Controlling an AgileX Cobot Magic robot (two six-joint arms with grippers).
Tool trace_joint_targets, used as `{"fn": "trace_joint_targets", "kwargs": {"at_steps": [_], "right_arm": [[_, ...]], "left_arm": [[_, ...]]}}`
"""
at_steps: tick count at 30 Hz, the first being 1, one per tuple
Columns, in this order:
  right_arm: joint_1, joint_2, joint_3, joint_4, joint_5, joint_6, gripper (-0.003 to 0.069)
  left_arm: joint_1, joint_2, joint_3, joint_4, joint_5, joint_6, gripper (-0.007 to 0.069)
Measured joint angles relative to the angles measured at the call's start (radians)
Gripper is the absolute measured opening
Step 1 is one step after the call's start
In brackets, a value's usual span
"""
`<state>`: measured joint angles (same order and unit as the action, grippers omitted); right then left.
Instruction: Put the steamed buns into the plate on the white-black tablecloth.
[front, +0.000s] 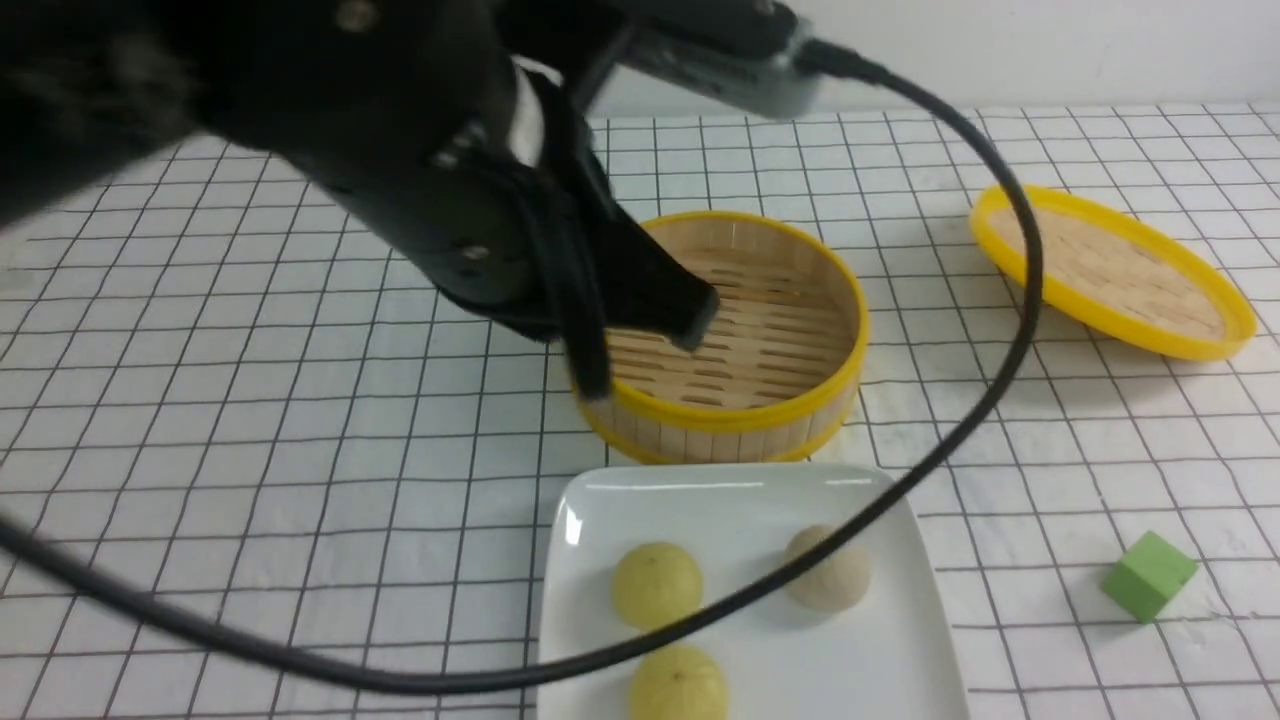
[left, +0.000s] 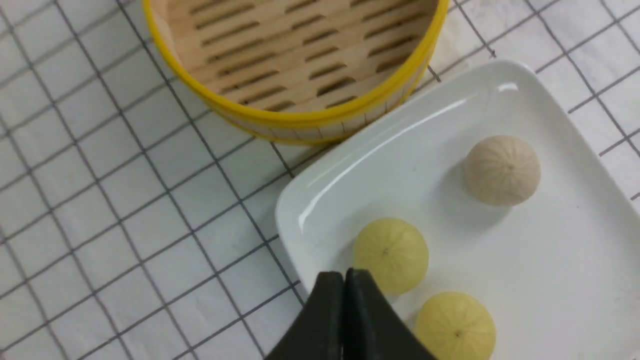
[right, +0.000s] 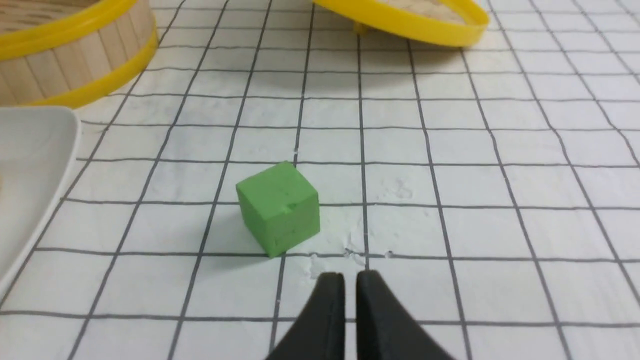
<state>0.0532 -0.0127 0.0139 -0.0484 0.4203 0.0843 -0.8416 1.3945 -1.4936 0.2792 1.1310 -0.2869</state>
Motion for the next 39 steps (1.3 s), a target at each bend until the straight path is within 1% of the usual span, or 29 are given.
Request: {"fn": "trace_joint_targets", "kwargs": {"at_steps": [3,5,6,7,8,11,13,15,17,20,21,22,23,24,25,27,29,35,39], "right_arm": [[0.0,0.0,0.001,-0.009,-0.001,-0.001,0.0067],[0.0,0.0,0.001,-0.01,-0.002,-0.002,0.0068],[0.0,0.0,0.001,-0.013,-0.002,-0.003,0.0069],[0.0,0.0,0.001,-0.013,-0.002,-0.003,0.0069],[0.0,0.0,0.001,-0.014,-0.002,-0.004,0.0073],[0.0,0.0,0.001,-0.014,-0.002,-0.004,0.0077],[0.0,0.0,0.001,-0.014,-0.002,-0.004,0.008],[0.0,0.0,0.001,-0.014,-0.002,-0.004,0.0083],[0.0,0.0,0.001,-0.014,-0.002,-0.004,0.0084],[0.0,0.0,0.001,-0.016,-0.002,-0.004,0.0087],[0.0,0.0,0.001,-0.017,-0.002,-0.004,0.0089],[0.0,0.0,0.001,-0.017,-0.003,-0.004,0.009],[0.0,0.0,0.001,-0.017,-0.003,-0.004,0.009],[0.0,0.0,0.001,-0.017,-0.003,-0.004,0.0091],[0.0,0.0,0.001,-0.017,-0.003,-0.004,0.0093],[0.0,0.0,0.001,-0.017,-0.003,-0.004,0.0096],[0.0,0.0,0.001,-0.017,-0.003,-0.004,0.0098],[0.0,0.0,0.001,-0.017,-0.003,-0.004,0.0104],[0.0,0.0,0.001,-0.017,-0.003,-0.004,0.011]], "left_arm": [[0.0,-0.126,0.004,0.039,0.084,0.0,0.0019],[0.0,-0.163,0.012,0.044,0.098,0.0,0.0019],[0.0,-0.243,0.036,0.048,0.106,0.0,0.0019],[0.0,-0.252,0.039,0.048,0.106,0.0,0.0019],[0.0,-0.343,0.09,0.048,0.106,-0.004,0.0019],[0.0,-0.445,0.173,0.048,0.106,-0.031,0.0019],[0.0,-0.575,0.315,0.04,0.092,-0.084,0.0019],[0.0,-0.661,0.434,0.036,0.033,-0.13,0.0019],[0.0,-0.748,0.601,0.027,-0.12,-0.215,0.0019],[0.0,-0.823,0.844,0.023,-0.439,-0.312,0.0019],[0.0,-0.831,0.884,0.027,-0.527,-0.327,0.0019],[0.0,-0.842,0.964,0.032,-0.649,-0.342,0.002],[0.0,-0.843,0.974,0.034,-0.687,-0.345,0.002],[0.0,-0.848,1.035,0.035,-0.795,-0.351,0.002],[0.0,-0.849,1.07,0.04,-0.872,-0.355,0.0022],[0.0,-0.849,1.127,0.045,-0.988,-0.358,0.0024],[0.0,-0.849,1.17,0.047,-1.028,-0.359,0.0029],[0.0,-0.849,1.234,0.048,-1.035,-0.358,0.0034],[0.0,-0.849,1.235,0.049,-1.036,-0.358,0.0038]]}}
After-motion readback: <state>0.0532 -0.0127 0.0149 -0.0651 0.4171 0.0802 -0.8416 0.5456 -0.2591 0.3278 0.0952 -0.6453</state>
